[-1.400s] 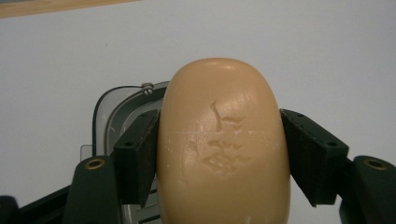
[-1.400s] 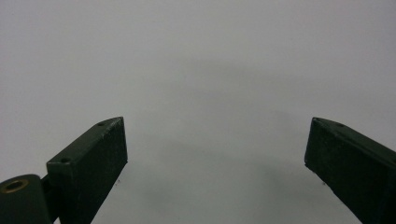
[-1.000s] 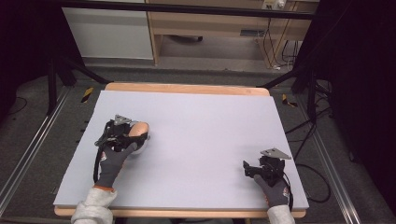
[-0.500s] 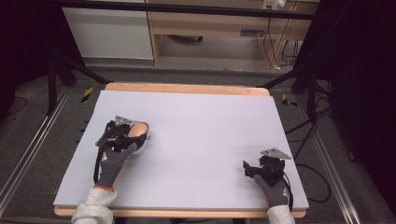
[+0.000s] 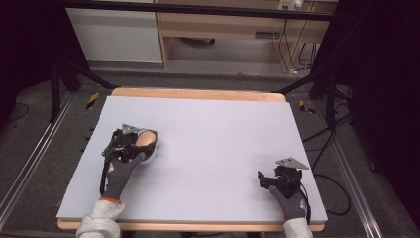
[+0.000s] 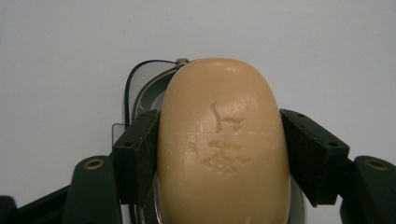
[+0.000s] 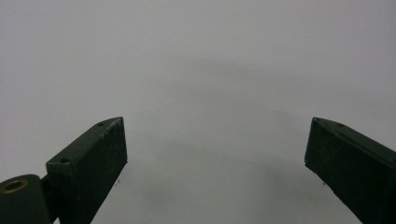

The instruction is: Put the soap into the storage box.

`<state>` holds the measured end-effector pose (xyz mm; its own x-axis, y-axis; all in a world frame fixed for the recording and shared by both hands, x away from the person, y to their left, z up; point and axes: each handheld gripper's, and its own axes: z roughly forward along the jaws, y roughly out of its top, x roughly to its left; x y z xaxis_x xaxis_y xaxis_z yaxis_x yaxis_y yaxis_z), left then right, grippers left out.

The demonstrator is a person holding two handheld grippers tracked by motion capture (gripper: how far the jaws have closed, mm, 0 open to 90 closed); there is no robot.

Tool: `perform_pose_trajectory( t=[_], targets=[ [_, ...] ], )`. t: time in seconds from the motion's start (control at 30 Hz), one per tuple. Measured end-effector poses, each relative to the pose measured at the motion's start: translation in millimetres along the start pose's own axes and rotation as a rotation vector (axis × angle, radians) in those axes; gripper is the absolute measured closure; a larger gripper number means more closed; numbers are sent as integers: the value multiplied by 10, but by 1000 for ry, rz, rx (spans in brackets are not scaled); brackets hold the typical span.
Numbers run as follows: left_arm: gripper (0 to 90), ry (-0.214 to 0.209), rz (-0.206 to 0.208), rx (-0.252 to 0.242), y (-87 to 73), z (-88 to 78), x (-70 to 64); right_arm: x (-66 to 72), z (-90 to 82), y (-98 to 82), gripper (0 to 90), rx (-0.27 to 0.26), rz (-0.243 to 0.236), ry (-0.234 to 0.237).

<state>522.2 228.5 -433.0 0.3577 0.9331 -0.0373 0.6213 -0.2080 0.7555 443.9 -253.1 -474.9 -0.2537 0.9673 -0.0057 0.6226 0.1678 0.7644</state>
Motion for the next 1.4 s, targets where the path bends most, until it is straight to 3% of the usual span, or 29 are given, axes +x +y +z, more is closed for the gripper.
perform_pose_trajectory(
  t=[0.37, 0.9, 1.4],
  targets=[
    [271, 1, -15, -12, 1, -27, 17, 0, -1, 0, 59, -1, 0, 0],
    [283, -68, 1, -88, 43, -234, -132, 0, -7, 0, 59, -1, 5, -2],
    [286, -107, 40, -110, -215, -511, -168, -27, -27, -10, 59, -6, 13, -15]
  ],
)
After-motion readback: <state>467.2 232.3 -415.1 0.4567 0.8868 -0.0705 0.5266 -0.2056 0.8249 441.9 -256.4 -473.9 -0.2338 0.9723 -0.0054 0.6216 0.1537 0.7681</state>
